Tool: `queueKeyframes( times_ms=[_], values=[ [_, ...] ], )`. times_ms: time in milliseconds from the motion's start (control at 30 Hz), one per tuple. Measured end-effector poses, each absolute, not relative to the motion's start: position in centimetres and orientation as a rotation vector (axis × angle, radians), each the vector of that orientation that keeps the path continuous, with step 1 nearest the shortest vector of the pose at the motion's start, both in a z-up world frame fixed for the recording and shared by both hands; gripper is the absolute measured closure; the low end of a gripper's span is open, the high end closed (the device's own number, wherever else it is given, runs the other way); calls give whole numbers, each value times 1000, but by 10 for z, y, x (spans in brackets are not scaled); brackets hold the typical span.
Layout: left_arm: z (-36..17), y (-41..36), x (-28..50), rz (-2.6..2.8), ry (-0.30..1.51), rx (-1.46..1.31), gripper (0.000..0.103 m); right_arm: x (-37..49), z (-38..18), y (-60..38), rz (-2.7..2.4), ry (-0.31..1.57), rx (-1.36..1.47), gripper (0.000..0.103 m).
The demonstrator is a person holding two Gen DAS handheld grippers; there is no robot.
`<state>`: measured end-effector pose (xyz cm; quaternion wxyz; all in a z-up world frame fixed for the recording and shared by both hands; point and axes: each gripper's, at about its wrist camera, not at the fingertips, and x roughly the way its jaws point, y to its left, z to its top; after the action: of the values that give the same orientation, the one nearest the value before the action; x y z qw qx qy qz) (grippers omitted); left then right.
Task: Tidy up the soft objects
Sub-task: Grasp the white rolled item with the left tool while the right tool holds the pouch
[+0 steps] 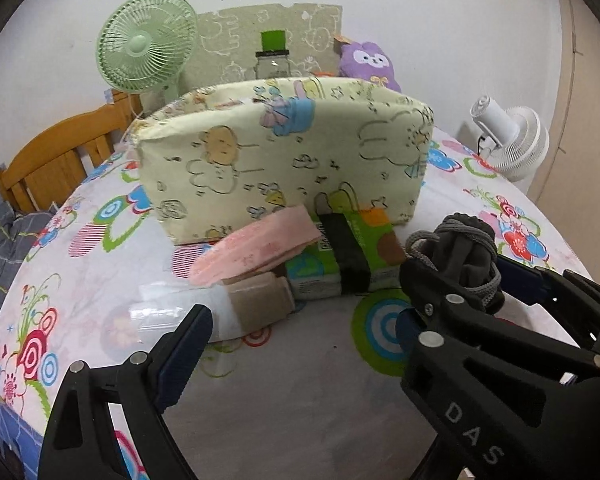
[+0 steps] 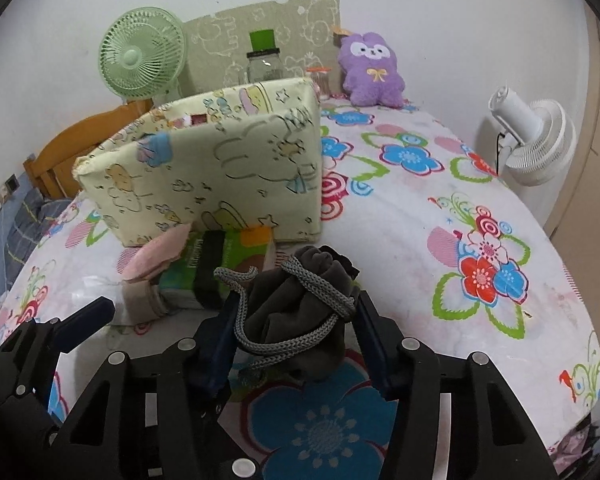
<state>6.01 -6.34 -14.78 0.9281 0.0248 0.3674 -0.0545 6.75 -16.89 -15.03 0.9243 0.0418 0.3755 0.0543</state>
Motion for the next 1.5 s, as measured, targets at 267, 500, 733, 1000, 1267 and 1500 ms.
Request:
queueKeyframes(
  times_ms=[267, 500, 733, 1000, 1267, 1500],
  values=[
    [-143, -36, 57, -54, 732, 30, 7, 61, -140, -149, 127, 745, 81, 46],
    [-145, -23, 65, -52, 736, 17, 4, 64, -137, -136, 111, 740, 78, 47],
    [-155, -13, 80, -40, 774, 13, 4, 71, -141, -128, 100, 758, 72, 47],
    [-164, -12, 89, -52, 822, -14, 8, 78, -148, -129, 92, 781, 80, 47],
    [-164, -17, 83, -54, 800, 2, 21, 78, -149, -127, 97, 780, 72, 46],
    [-160, -17, 79, -65, 806, -10, 25, 74, -147, -130, 110, 777, 85, 46]
  ],
)
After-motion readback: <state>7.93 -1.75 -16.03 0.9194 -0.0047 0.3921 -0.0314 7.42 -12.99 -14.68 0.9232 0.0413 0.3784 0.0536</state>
